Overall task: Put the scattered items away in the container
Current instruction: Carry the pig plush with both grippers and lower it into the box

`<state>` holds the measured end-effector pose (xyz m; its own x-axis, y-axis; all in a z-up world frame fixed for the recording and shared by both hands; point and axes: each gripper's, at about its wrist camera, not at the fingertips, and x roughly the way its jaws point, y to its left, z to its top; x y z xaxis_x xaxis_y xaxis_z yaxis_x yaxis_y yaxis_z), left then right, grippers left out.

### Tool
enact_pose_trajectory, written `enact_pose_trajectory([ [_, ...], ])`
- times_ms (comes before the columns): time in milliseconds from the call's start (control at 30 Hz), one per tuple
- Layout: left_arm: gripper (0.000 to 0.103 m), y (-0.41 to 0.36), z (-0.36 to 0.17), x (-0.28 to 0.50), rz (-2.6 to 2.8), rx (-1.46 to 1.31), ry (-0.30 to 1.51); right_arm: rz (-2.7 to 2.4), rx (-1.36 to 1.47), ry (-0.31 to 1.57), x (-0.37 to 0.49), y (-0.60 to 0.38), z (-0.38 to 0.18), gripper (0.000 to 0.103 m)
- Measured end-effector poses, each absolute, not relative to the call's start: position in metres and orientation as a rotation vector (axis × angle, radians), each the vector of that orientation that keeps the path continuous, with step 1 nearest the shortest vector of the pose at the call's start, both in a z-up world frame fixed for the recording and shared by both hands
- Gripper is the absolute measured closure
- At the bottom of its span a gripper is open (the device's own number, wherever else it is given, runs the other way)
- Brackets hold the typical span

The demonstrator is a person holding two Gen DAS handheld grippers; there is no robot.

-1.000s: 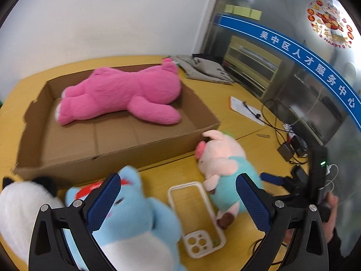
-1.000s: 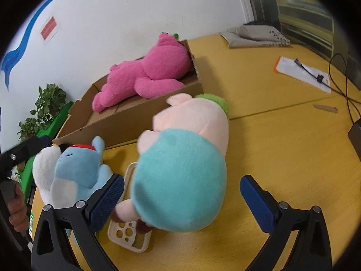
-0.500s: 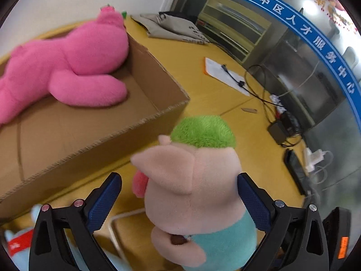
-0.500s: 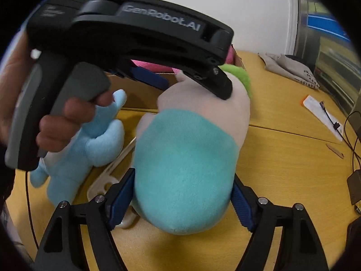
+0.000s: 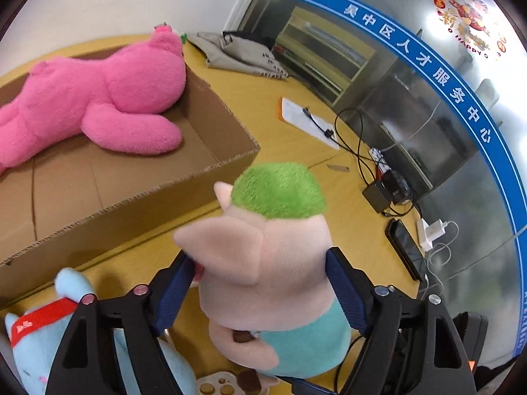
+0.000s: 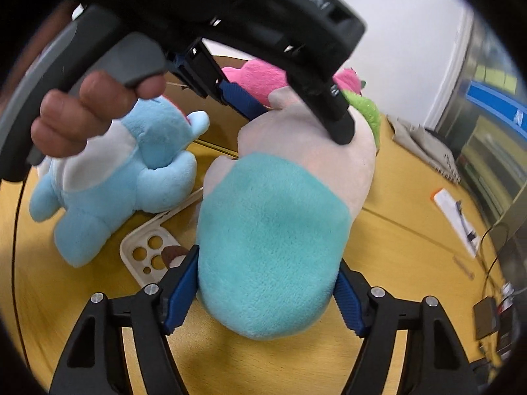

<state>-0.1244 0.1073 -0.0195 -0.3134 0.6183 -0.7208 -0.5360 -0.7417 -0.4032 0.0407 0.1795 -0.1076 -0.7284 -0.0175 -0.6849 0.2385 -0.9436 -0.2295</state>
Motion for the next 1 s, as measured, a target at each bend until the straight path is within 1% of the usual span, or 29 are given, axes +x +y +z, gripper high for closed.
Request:
enact_pose_trajectory([
  [133, 0.019, 0.109, -0.011, -0.121, 2.107, -1.134, -0.096, -2.737, 1.08, 0.691, 0.041, 0.163, -0.107, 0.032],
  [167, 0.019, 0.114, -0.015, -0.122, 2.125, -1.146, -0.046, -2.73, 1.073, 0.749, 0.041, 0.157, -0.108, 0.032],
  [200, 0.022, 0.12, -0.02, -0.122, 2.148, -1.164, 0.035, -2.728, 1.074, 0.777, 0.04, 0.153, -0.109, 0.032],
  [233, 0.025, 0.124, -0.025, -0.121, 2.159, -1.172, 0.085, -2.729, 1.074, 0.777, 0.039, 0.151, -0.109, 0.031],
  [267, 0.025, 0.125, -0.028, -0.122, 2.157, -1.172, 0.096, -2.731, 1.08, 0.765, 0.037, 0.151, -0.111, 0.029],
  [300, 0.026, 0.123, -0.029, -0.123, 2.149, -1.171, 0.078, -2.73, 1.093, 0.75, 0.035, 0.152, -0.112, 0.027],
  [333, 0.027, 0.12, -0.03, -0.123, 2.142, -1.174, 0.061, -2.734, 1.088, 0.74, 0.036, 0.153, -0.114, 0.02],
  [367, 0.027, 0.118, -0.03, -0.124, 2.133, -1.178, 0.05, -2.736, 1.075, 0.734, 0.037, 0.154, -0.114, 0.017],
  [400, 0.028, 0.116, -0.031, -0.124, 2.125, -1.179, 0.045, -2.736, 1.065, 0.72, 0.039, 0.155, -0.114, 0.016],
  [467, 0.028, 0.113, -0.033, -0.124, 2.109, -1.181, 0.035, -2.733, 1.042, 0.638, 0.041, 0.16, -0.11, 0.015],
  [533, 0.028, 0.111, -0.034, -0.123, 2.104, -1.178, 0.015, -2.728, 1.017, 0.412, 0.04, 0.18, -0.099, 0.015],
  [600, 0.028, 0.107, -0.034, -0.124, 2.099, -1.184, -0.011, -2.71, 1.009, 0.13, 0.037, 0.207, -0.09, 0.015],
  [633, 0.029, 0.105, -0.034, -0.124, 2.096, -1.188, -0.018, -2.698, 1.014, 0.044, 0.034, 0.217, -0.089, 0.015],
  [700, 0.029, 0.104, -0.034, -0.125, 2.09, -1.19, -0.026, -2.642, 1.054, -0.08, 0.026, 0.234, -0.095, 0.015],
  [800, 0.029, 0.106, -0.035, -0.122, 2.097, -1.176, -0.012, -2.507, 1.163, -0.291, 0.011, 0.244, -0.116, 0.019],
  [867, 0.029, 0.103, -0.034, -0.121, 2.099, -1.171, -0.022, -2.501, 1.154, -0.318, 0.016, 0.24, -0.119, 0.025],
  [933, 0.03, 0.098, -0.031, -0.122, 2.093, -1.163, -0.051, -2.511, 1.138, -0.307, 0.018, 0.239, -0.116, 0.03],
  [1000, 0.031, 0.093, -0.025, -0.12, 2.091, -1.147, -0.07, -2.525, 1.123, -0.289, 0.019, 0.238, -0.111, 0.033],
])
